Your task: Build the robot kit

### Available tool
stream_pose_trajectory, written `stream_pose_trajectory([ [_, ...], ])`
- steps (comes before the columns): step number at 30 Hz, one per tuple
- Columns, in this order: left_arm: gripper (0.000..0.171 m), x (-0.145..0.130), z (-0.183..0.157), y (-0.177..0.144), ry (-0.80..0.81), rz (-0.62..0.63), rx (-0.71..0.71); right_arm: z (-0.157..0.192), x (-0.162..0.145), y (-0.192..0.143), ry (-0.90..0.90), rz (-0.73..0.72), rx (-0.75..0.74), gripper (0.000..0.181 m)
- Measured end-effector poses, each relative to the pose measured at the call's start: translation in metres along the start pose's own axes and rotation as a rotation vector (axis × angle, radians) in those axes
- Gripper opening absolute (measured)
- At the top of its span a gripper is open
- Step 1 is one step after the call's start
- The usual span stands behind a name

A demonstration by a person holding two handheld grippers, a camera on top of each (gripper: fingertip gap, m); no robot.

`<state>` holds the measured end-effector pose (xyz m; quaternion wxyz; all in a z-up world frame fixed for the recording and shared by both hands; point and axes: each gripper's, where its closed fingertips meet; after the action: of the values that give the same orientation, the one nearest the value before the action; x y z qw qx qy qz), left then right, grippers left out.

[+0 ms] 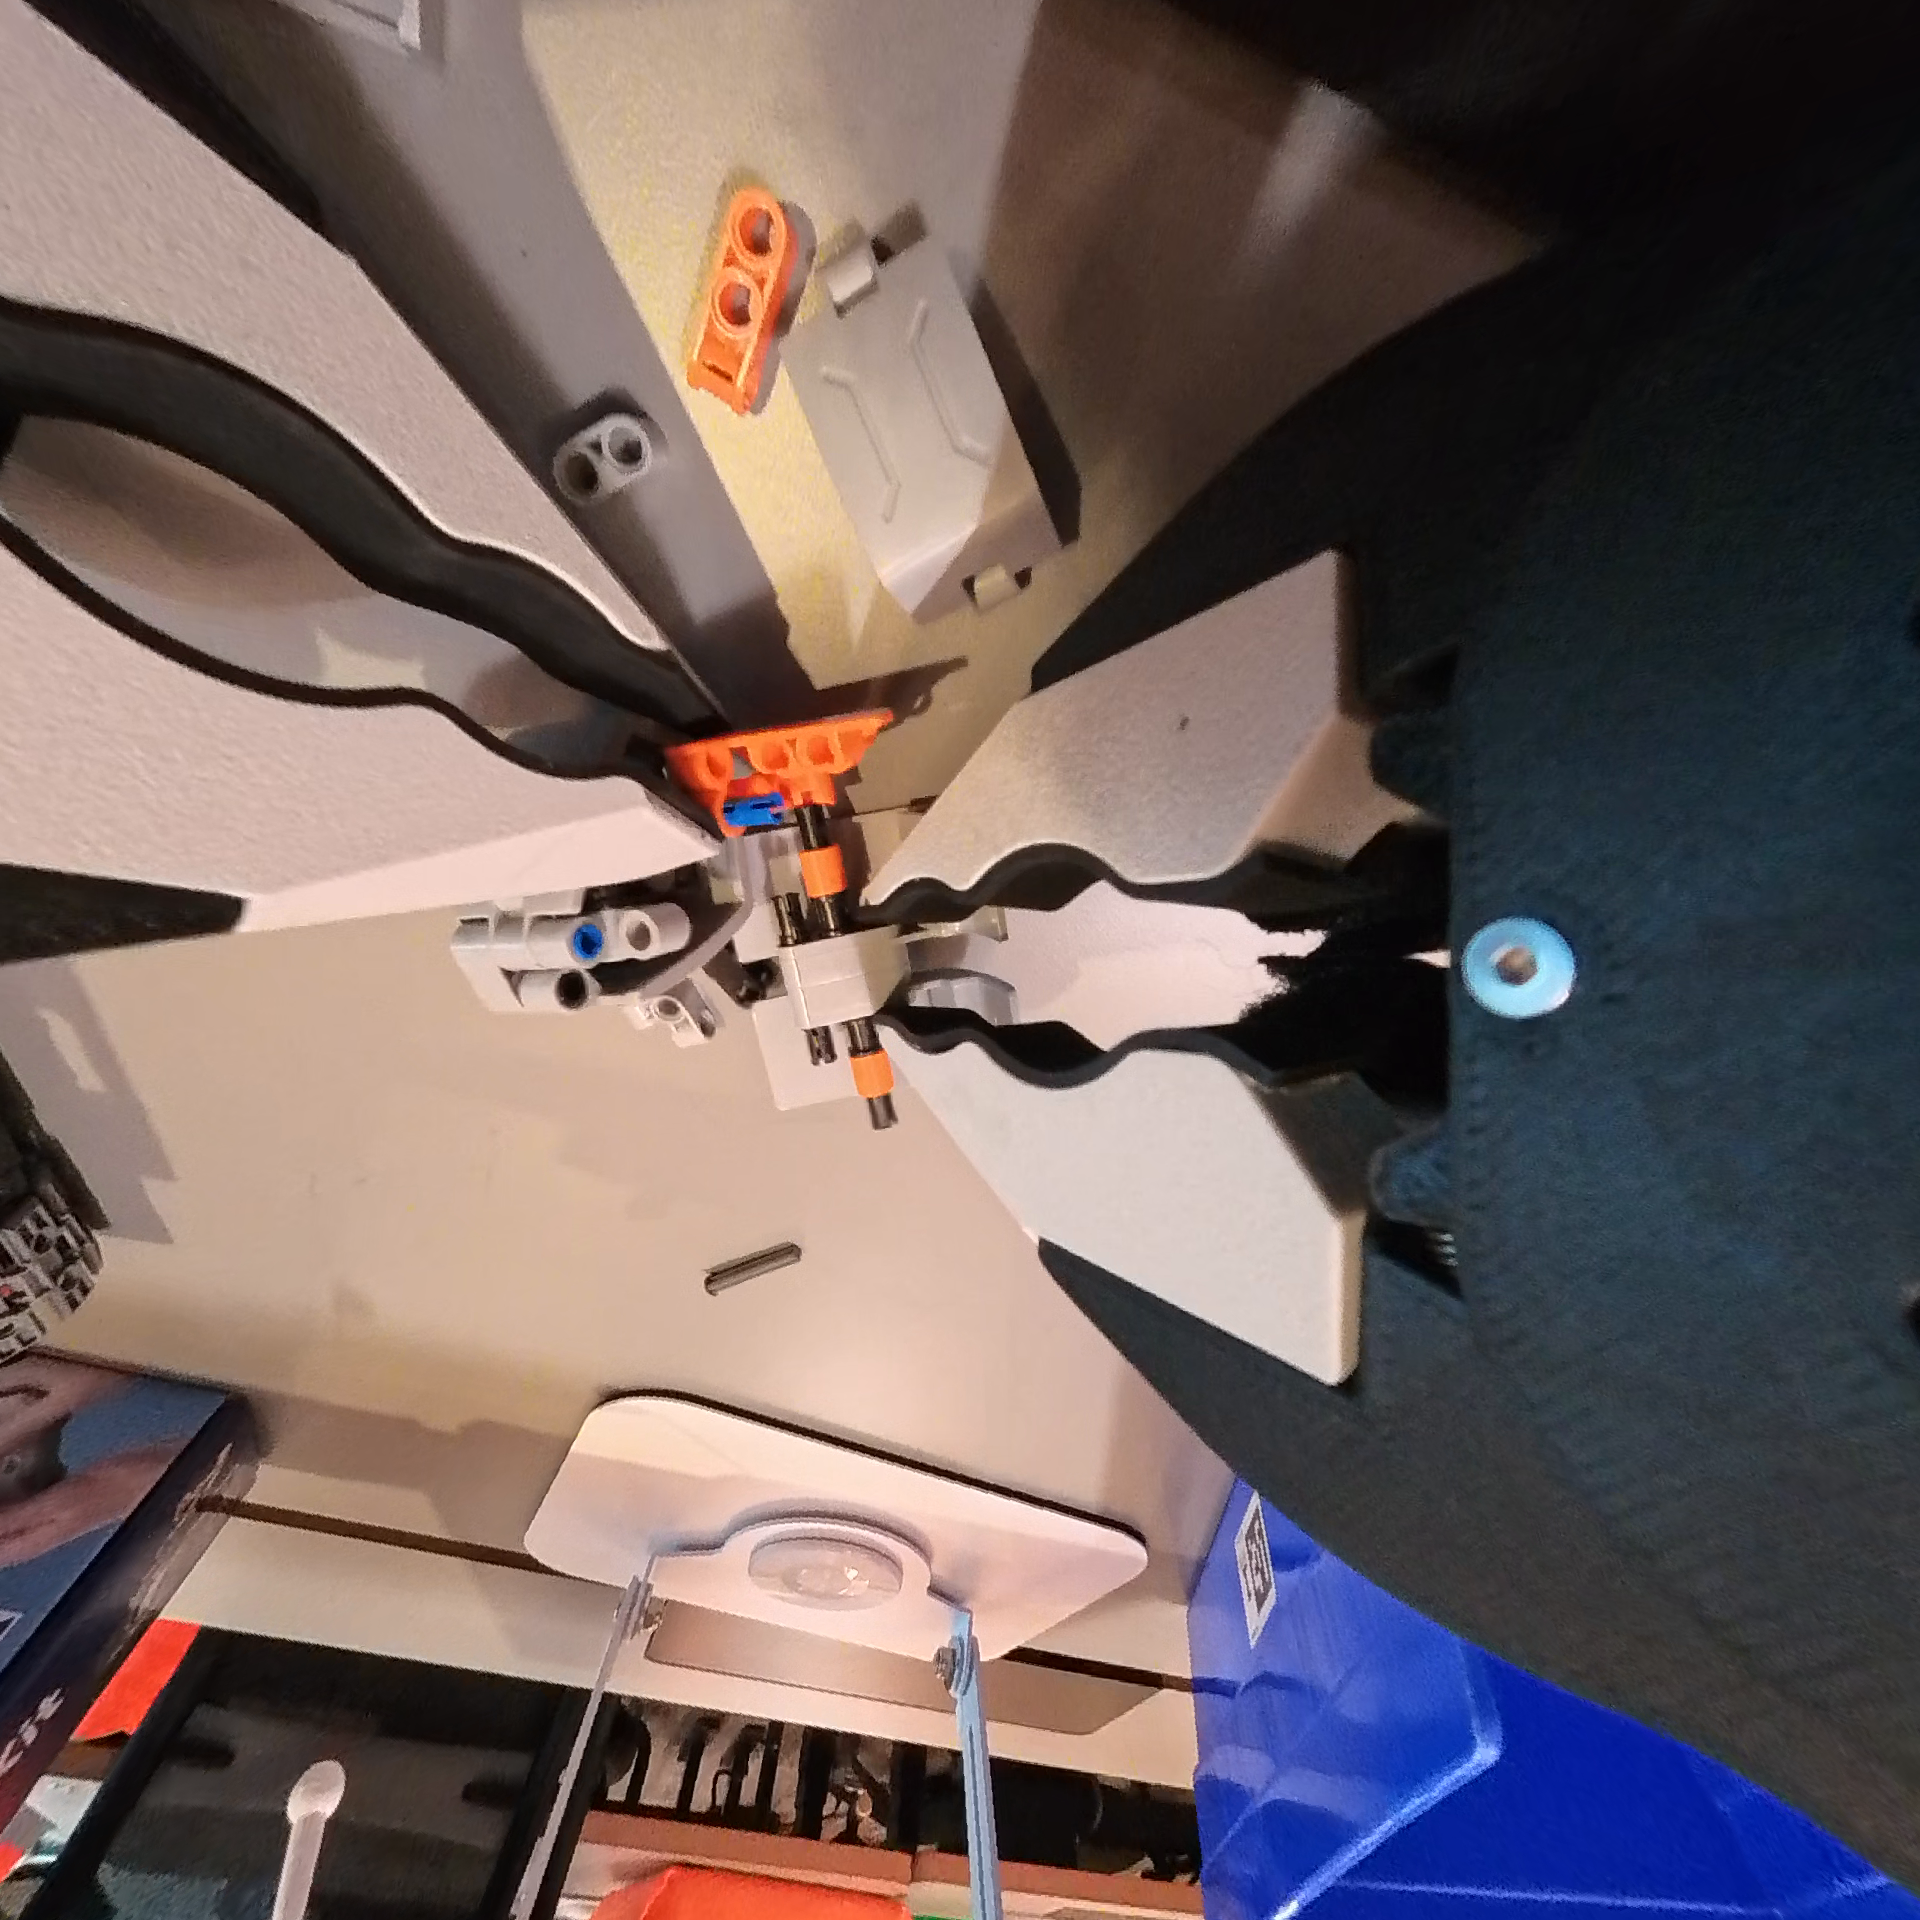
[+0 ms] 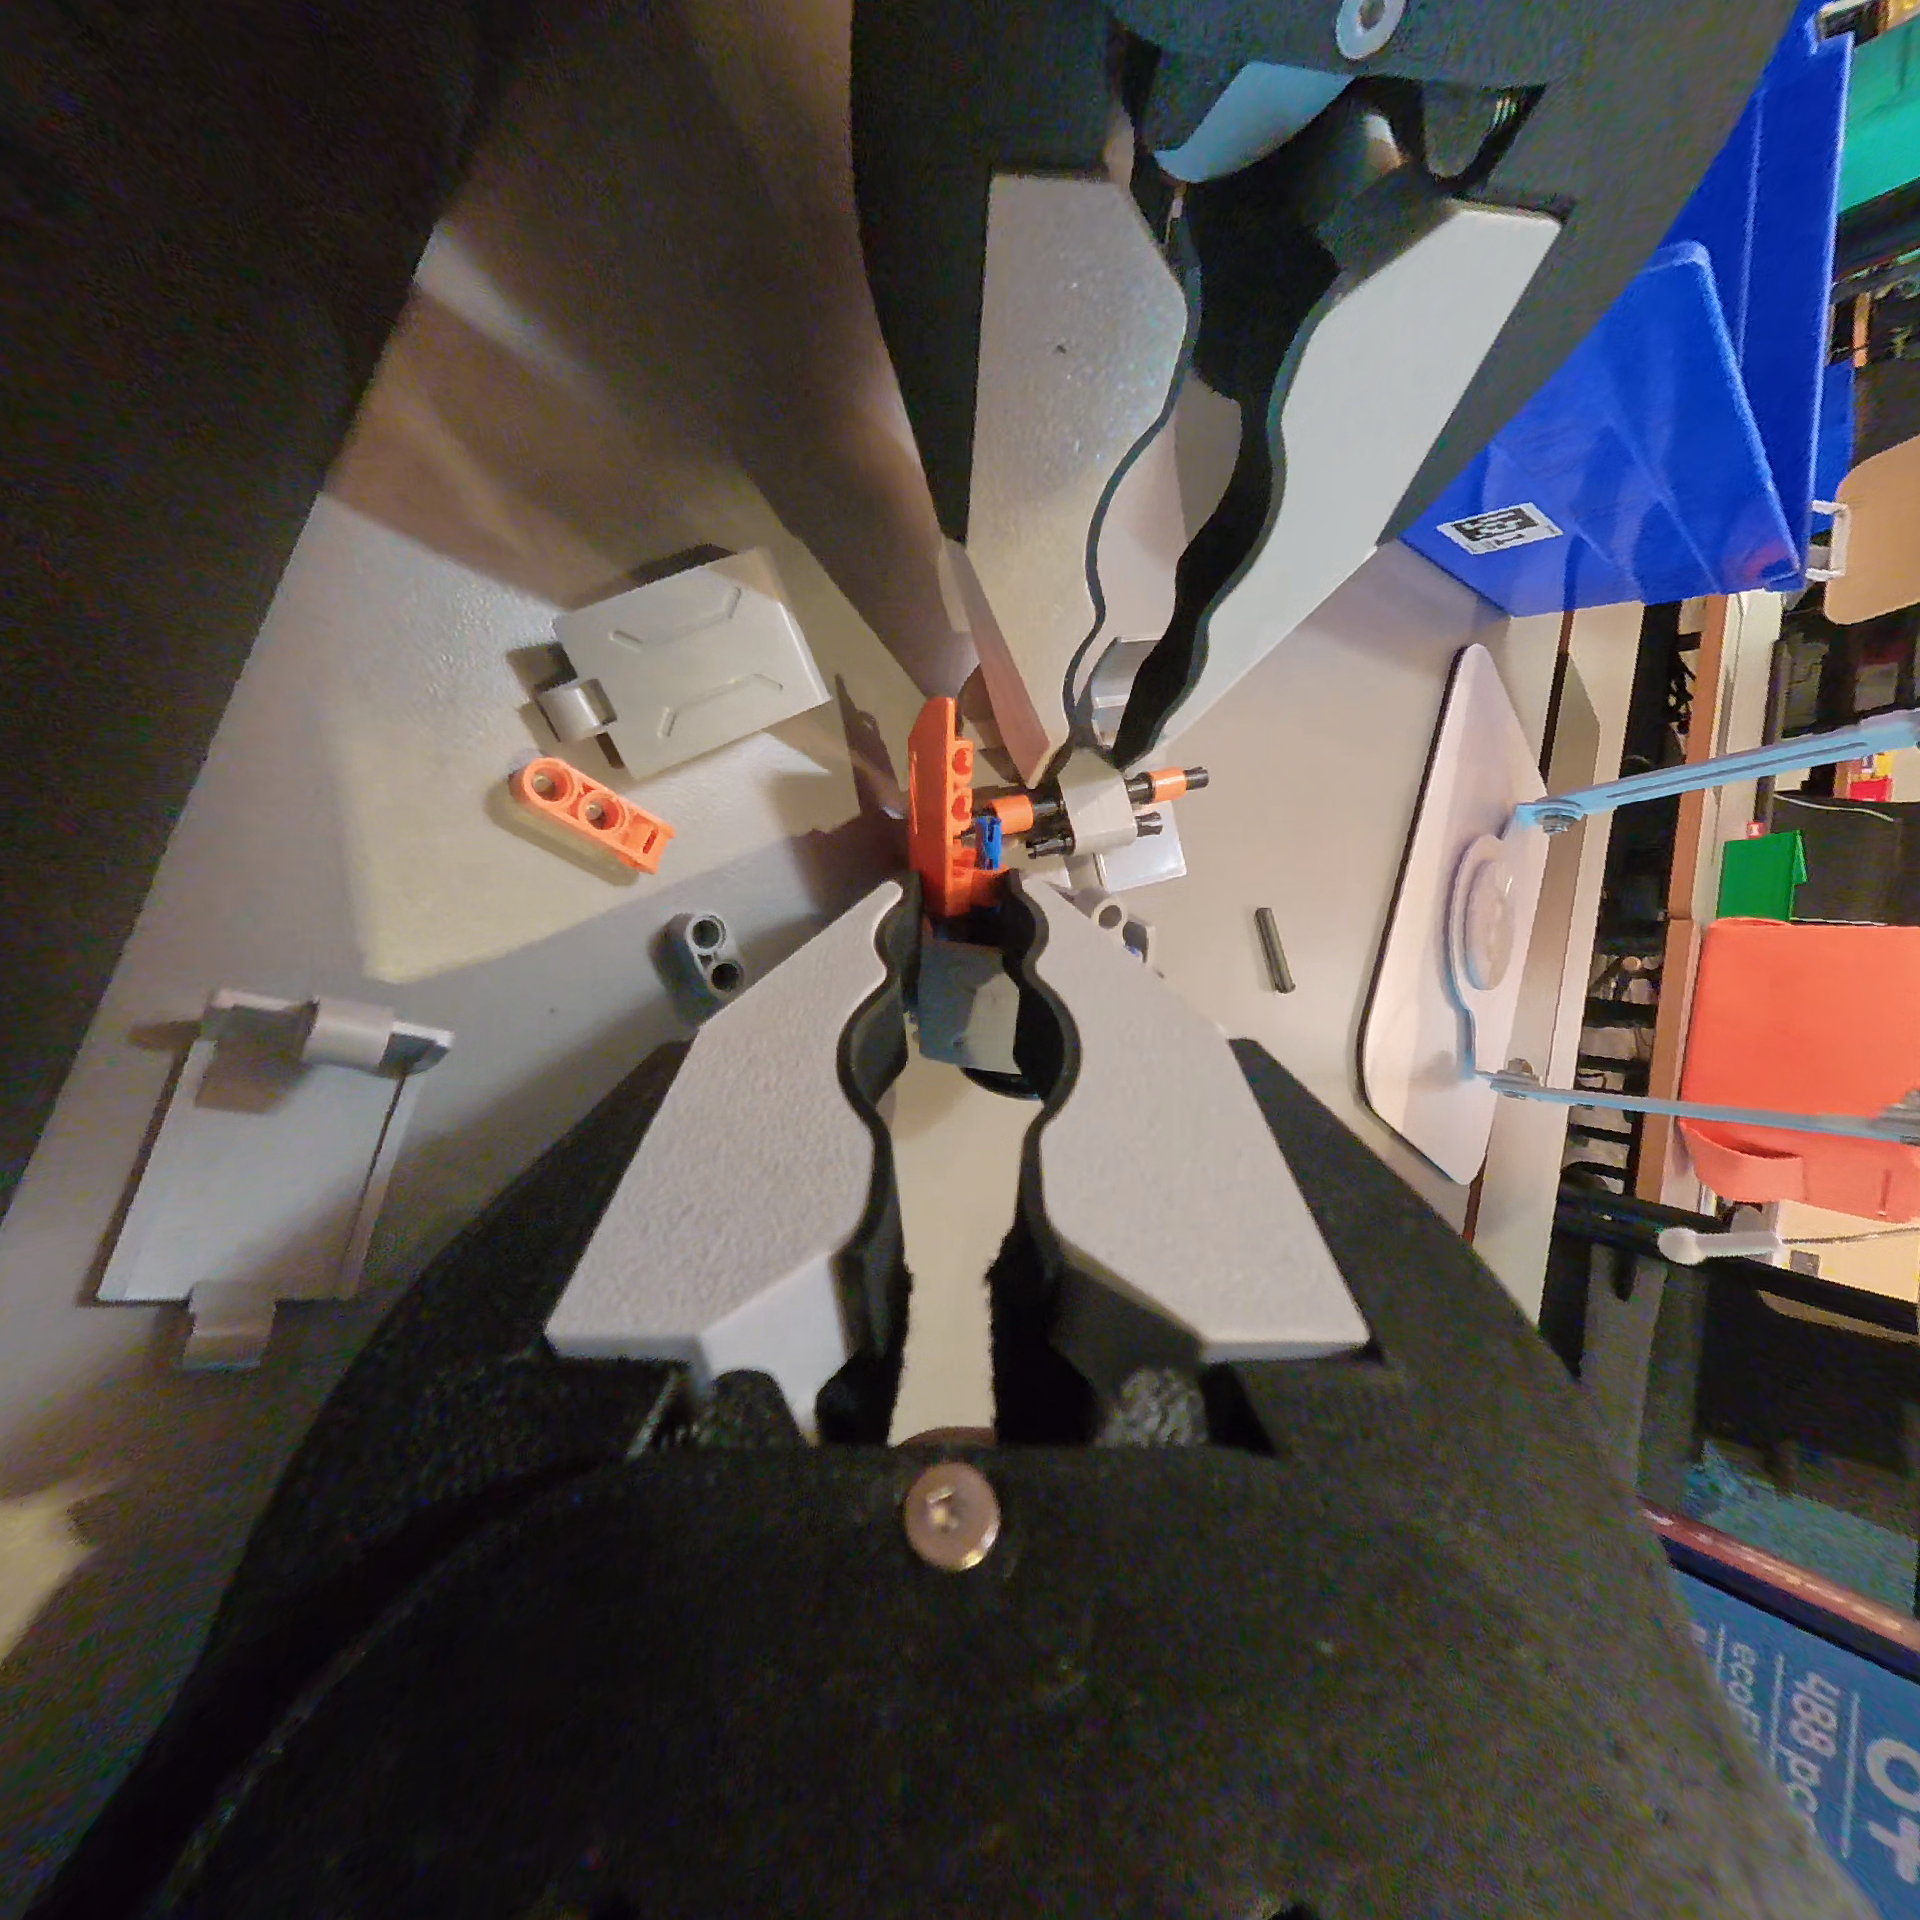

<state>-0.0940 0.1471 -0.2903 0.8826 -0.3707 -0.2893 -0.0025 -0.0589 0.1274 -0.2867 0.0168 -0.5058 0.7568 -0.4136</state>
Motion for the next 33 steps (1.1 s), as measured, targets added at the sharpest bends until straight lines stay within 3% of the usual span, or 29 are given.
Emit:
stream_pose_trajectory([
  [17, 0.013, -0.001, 0.001, 0.001, 0.004, 0.027, -0.003, -0.003, -0.005, 0.002, -0.026, 0.032, -0.009, 0.012],
  [28, 0.014, -0.001, -0.01, 0.002, -0.301, 0.014, -0.201, -0.001, -0.005, -0.003, -0.027, -0.026, 0.095, 0.013],
  [33, 0.029, 0.004, -0.018, -0.007, -0.366, -0.023, -0.306, 0.002, -0.006, -0.005, -0.054, -0.024, 0.112, 0.013],
])
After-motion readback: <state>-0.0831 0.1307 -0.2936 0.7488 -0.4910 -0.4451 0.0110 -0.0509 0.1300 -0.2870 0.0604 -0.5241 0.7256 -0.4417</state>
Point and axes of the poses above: each gripper's, where its closed fingertips meet, y out along the fingers, x out of its top, z = x × y across the jaws, and after that the axes turned 2 degrees about -z, right-handed
